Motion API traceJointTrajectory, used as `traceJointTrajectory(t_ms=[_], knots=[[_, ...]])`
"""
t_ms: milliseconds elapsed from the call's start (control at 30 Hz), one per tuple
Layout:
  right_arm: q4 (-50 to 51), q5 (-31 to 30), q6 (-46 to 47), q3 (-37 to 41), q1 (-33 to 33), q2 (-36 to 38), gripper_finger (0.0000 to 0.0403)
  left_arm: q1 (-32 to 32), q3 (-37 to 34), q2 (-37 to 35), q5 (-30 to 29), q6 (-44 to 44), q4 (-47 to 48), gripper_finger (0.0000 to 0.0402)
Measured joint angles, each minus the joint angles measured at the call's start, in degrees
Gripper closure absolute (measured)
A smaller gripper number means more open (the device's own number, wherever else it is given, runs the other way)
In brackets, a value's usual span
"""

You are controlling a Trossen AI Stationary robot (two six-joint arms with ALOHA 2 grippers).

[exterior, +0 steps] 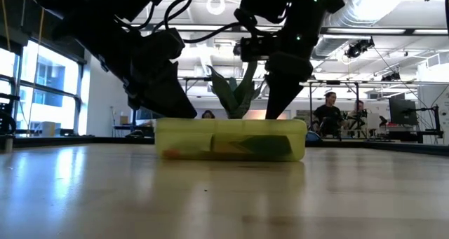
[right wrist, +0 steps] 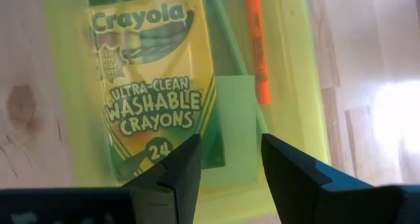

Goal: Pack school essentials
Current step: Close the yellow supply box

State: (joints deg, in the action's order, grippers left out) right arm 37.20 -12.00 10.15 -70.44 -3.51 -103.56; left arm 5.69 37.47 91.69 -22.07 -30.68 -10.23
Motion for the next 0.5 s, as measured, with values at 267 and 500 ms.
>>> traceJointTrajectory(t_ms=[267, 500], knots=[[0.5, -1.5, -1.7, 0.0, 0.0, 0.2, 0.0251, 0.0, 1.0, 0.1, 1.3, 2.6, -0.4, 0.0213], [1.1, -1.5, -2.7, 0.1, 0.0, 1.2, 0.0251, 0.0, 1.2, -0.5, 1.3, 3.8, 0.1, 0.0213]])
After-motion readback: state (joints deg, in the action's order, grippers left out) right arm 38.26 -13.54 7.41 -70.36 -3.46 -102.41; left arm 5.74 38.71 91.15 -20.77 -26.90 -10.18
